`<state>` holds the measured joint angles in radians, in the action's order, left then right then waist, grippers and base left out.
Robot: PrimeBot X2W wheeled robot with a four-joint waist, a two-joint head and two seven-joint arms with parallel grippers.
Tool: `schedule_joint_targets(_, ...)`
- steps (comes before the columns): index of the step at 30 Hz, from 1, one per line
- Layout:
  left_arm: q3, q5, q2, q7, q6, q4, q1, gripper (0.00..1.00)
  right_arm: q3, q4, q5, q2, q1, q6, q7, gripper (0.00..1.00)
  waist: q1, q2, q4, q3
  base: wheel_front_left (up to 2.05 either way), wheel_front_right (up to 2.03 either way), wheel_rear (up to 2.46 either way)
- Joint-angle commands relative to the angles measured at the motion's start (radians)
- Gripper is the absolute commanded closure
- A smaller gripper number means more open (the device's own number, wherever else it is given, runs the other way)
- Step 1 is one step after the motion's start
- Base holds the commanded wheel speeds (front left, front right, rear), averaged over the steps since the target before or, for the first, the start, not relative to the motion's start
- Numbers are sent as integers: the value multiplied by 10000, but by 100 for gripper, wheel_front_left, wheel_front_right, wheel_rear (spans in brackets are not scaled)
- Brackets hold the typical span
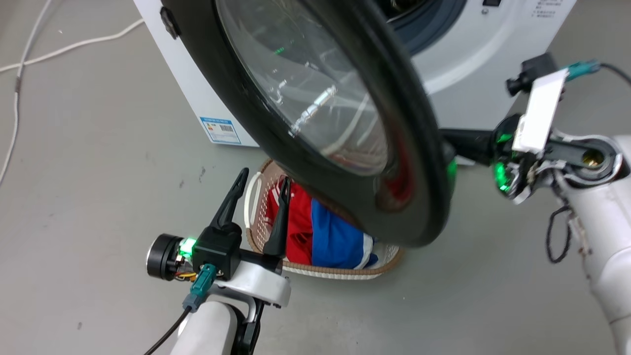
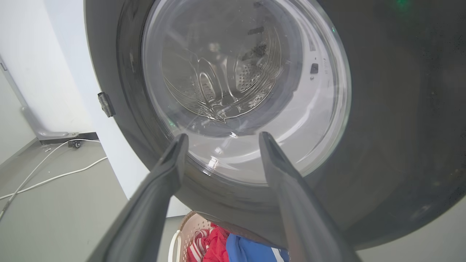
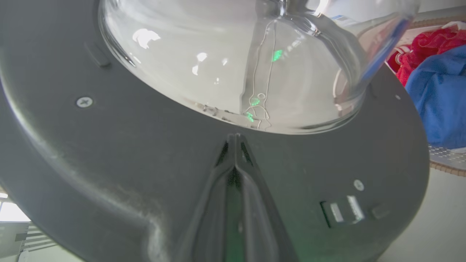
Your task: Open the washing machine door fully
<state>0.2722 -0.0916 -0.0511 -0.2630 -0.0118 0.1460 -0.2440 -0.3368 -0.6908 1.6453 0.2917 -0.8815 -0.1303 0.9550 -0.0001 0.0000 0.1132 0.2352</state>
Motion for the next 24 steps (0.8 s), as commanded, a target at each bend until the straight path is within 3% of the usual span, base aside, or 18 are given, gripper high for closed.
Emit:
schedule_joint_targets(1, -32, 3, 6, -27, 25, 35, 138, 0, -66, 182, 124, -190, 290, -8, 41, 100, 1, 0, 99, -251, 0, 0, 0)
schedule_joint_targets(18, -259, 5, 5, -27, 296, 317, 715, 0, -671, 2345, 486, -1039, 2808, -8, -1056, 100, 1, 0, 178, -1170, 0, 0, 0)
schedule_joint_targets(24, -390, -15, 7, -27, 387, 428, 853, 0, 165, 3120, 339, -927, 3467, -6, -3000, 100, 1, 0, 68, -1417, 0, 0, 0)
